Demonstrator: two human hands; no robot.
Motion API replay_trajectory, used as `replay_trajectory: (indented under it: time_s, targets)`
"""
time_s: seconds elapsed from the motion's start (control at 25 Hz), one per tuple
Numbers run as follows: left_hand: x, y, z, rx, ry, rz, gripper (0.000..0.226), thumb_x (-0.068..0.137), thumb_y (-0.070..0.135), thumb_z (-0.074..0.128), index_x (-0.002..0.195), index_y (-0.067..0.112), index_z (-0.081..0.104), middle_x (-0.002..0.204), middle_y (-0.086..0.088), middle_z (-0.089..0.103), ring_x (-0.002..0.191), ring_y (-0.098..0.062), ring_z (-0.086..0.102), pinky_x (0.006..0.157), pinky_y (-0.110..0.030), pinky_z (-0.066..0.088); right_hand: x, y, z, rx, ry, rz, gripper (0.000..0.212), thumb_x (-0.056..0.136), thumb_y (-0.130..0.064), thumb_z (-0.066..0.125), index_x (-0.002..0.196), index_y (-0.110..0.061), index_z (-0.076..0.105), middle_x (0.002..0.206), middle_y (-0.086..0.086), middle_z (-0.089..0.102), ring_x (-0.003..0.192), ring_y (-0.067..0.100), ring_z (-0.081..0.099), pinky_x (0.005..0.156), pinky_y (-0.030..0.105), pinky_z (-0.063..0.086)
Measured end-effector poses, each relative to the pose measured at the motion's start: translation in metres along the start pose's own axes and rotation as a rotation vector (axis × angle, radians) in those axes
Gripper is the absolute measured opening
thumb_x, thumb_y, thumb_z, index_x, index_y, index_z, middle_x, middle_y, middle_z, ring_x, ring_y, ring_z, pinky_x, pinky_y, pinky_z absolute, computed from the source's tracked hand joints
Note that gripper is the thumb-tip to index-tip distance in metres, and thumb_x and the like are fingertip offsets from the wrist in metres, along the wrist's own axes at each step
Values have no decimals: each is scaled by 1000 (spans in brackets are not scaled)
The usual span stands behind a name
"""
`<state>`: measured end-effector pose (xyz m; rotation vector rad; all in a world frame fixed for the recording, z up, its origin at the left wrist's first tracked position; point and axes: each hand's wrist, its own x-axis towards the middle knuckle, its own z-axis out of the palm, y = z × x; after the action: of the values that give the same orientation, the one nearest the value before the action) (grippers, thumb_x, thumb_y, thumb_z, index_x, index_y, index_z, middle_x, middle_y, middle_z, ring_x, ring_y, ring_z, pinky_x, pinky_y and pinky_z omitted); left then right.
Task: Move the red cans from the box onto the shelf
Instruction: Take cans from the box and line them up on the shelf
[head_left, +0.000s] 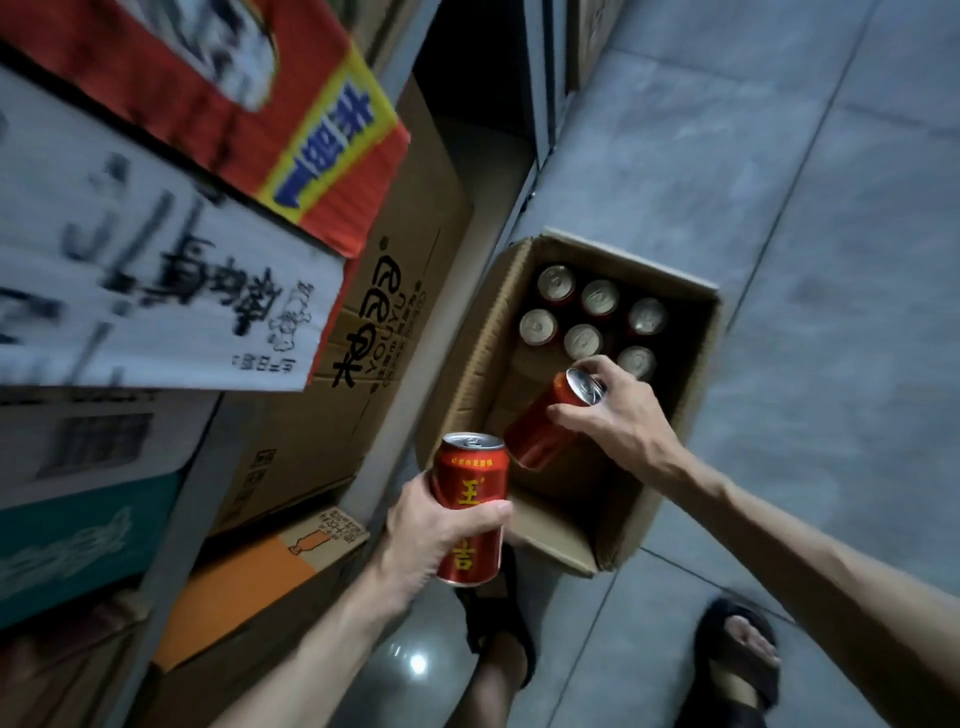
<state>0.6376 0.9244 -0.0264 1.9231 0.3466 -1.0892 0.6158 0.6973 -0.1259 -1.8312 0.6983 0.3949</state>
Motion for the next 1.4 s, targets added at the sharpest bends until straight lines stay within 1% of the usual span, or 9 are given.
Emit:
replay_trajectory:
  time_s: [0.2,0.4,0.52,0.72,0.88,1.0,1.12,1.32,1.4]
  targets:
    - [-97,97,11,-291,-208,-15,54,50,33,88,100,20,73,94,-13,74,85,-31,71,71,-39,58,-114,-100,-125,347,-42,-52,48,64,-45,74,111,-38,68,90,-15,73,79,-2,66,66,11,47]
    - [-223,216,-11,-428,-426,39,57,51,35,93,104,25,75,101,-13,75,90,-29,73,69,-39,59,-227,-236,-221,502,-86,-147,53,71,-29,76,122,-36,66,117,-7,70,103,7,68,76,14,52]
    - [-313,281,-33,-424,-422,134,59,56,35,91,111,30,71,114,-14,72,106,-34,68,81,-46,56,-301,-322,-256,555,-74,-214,65,71,-25,75,133,-28,55,121,-3,65,101,5,68,73,13,53]
    - [-455,349,-70,-439,-310,315,48,60,37,88,105,33,73,112,-9,73,104,-28,70,78,-36,58,-404,-430,-269,627,-83,-305,66,70,-29,83,127,-23,50,113,8,68,95,22,70,64,16,55]
    - [-553,351,-105,-535,-208,370,65,56,35,91,116,32,66,116,-9,72,109,-30,68,87,-46,56,-471,-489,-261,640,-254,-385,67,71,-40,87,124,-30,47,109,24,66,69,18,67,50,15,51]
    - [-606,329,-127,-713,-145,398,76,48,29,96,117,26,65,109,-13,74,100,-32,71,73,-44,59,-498,-528,-249,637,-363,-470,65,68,-29,88,125,-21,56,114,11,70,99,26,71,75,31,59]
    - [-649,295,-148,-967,-60,375,95,35,22,99,121,7,60,107,-24,72,93,-40,72,69,-50,59,-526,-561,-219,615,-559,-440,52,65,-28,84,114,-29,66,110,7,73,102,27,71,78,40,59]
    - [-697,243,-188,-1033,94,459,63,27,29,99,83,8,80,91,-21,75,78,-35,75,59,-43,60,-560,-596,-151,429,-706,-457,56,61,-43,86,112,-32,64,110,4,73,103,23,70,83,41,59]
    - [-709,220,-205,-1036,195,463,69,28,32,98,90,9,78,93,-20,76,79,-32,75,60,-40,60,-573,-605,-120,353,-725,-475,68,61,-53,86,117,-28,59,111,0,72,101,14,70,76,28,59]
